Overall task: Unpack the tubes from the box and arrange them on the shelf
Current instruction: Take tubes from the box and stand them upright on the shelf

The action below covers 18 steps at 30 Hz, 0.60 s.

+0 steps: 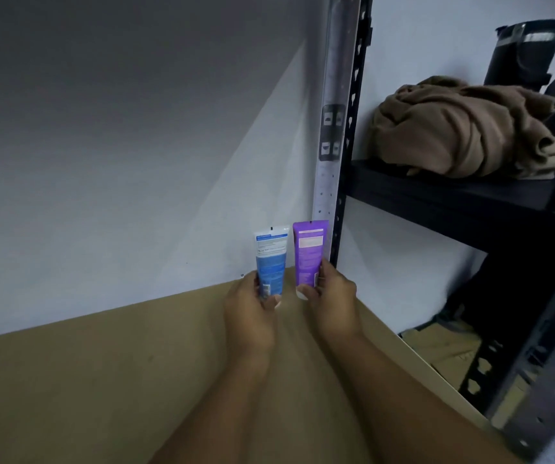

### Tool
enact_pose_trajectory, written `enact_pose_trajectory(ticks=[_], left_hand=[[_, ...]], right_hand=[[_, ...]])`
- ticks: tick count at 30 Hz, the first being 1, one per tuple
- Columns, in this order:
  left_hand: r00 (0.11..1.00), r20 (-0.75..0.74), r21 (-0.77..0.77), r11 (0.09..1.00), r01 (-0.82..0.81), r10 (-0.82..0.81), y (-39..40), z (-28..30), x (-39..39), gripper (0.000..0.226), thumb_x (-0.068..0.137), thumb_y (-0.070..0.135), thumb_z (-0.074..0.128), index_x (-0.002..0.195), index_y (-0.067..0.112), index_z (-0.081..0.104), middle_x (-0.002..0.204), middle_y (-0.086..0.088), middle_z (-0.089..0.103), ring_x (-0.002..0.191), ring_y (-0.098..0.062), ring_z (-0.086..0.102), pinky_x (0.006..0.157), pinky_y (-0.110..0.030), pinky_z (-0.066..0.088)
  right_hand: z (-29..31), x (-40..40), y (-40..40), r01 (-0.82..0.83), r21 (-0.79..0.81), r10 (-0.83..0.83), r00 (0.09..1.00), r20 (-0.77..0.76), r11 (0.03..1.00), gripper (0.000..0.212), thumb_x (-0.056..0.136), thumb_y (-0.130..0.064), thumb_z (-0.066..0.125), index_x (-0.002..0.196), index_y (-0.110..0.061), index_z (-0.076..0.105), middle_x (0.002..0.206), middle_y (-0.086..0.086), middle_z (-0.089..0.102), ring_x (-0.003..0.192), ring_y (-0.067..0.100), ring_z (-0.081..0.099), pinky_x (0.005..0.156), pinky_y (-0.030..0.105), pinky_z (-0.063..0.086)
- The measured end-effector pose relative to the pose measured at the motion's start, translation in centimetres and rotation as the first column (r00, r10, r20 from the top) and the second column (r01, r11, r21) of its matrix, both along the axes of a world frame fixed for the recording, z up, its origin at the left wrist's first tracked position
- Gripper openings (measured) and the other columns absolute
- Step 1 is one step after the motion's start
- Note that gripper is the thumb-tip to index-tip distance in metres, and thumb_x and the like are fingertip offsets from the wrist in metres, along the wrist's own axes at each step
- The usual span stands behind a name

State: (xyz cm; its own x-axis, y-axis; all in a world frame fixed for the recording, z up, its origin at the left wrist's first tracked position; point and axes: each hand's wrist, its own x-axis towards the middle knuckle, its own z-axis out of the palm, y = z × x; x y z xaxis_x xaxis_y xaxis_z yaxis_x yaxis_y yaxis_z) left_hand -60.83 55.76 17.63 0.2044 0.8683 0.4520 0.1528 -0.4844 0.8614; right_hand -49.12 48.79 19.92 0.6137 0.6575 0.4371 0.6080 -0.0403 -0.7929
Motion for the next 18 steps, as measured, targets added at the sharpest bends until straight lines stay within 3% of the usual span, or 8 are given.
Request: enact_pose_trajectory(ticks=[4,9,12,15,18], left_hand=[[0.999,-0.041,0.001,1.0,-0.005,0.006,2.1,0.3,1.5,0.047,0.081,0.016,0.078,0.125,0.02,0.062,0.113,-0.002,0.068,0.101,-0.018,0.067,0.089,-0.043,0.057],[0.998,-0.059,-0.029,0.999,-0.018,0.016,3.1,0.8,2.7,0.052,0.085,0.024,0.078,0.132,0.017,0.057,0.124,-0.004,0.064,0.111,-0.021,0.063,0.096,-0.038,0.055],[0.996,-0.089,-0.038,0.999,-0.031,0.028,3.3,1.1,2.8,0.05,0.085,0.021,0.077,0.131,0.014,0.058,0.124,-0.006,0.065,0.111,-0.021,0.064,0.096,-0.034,0.053],[0.993,-0.109,-0.092,0.994,-0.053,0.042,2.5,1.3,2.5,0.052,0.087,0.021,0.075,0.133,0.011,0.055,0.126,-0.007,0.064,0.114,-0.022,0.062,0.098,-0.034,0.052],[0.991,-0.121,-0.095,0.993,-0.069,0.058,0.4,1.2,1.3,0.036,0.087,0.014,0.071,0.12,0.009,0.06,0.113,-0.003,0.066,0.107,-0.02,0.063,0.095,-0.04,0.054]], right_hand=[[-0.2,1.5,2.5,0.003,-0.009,-0.002,1.0,0.021,1.0,0.036,0.087,-0.016,0.072,0.119,-0.02,0.057,0.107,0.0,0.065,0.098,0.014,0.064,0.079,0.024,0.054],[0.1,2.1,3.7,-0.028,-0.006,0.028,0.999,-0.044,1.0,0.045,0.087,-0.027,0.071,0.127,-0.015,0.054,0.111,-0.002,0.059,0.098,0.012,0.058,0.073,0.015,0.048],[0.3,2.2,3.8,-0.039,-0.036,0.037,0.998,-0.059,0.999,0.047,0.088,-0.027,0.07,0.13,-0.015,0.051,0.112,0.0,0.059,0.096,0.011,0.055,0.073,0.016,0.047],[0.1,2.2,3.2,0.072,-0.109,-0.063,0.995,0.079,0.991,0.047,0.089,-0.029,0.067,0.129,-0.013,0.048,0.099,0.005,0.063,0.082,0.016,0.057,0.072,0.026,0.044],[0.0,1.7,0.9,0.088,-0.109,-0.082,0.995,0.055,0.99,0.04,0.088,-0.024,0.068,0.124,-0.012,0.054,0.101,0.005,0.067,0.09,0.021,0.065,0.074,0.023,0.048]])
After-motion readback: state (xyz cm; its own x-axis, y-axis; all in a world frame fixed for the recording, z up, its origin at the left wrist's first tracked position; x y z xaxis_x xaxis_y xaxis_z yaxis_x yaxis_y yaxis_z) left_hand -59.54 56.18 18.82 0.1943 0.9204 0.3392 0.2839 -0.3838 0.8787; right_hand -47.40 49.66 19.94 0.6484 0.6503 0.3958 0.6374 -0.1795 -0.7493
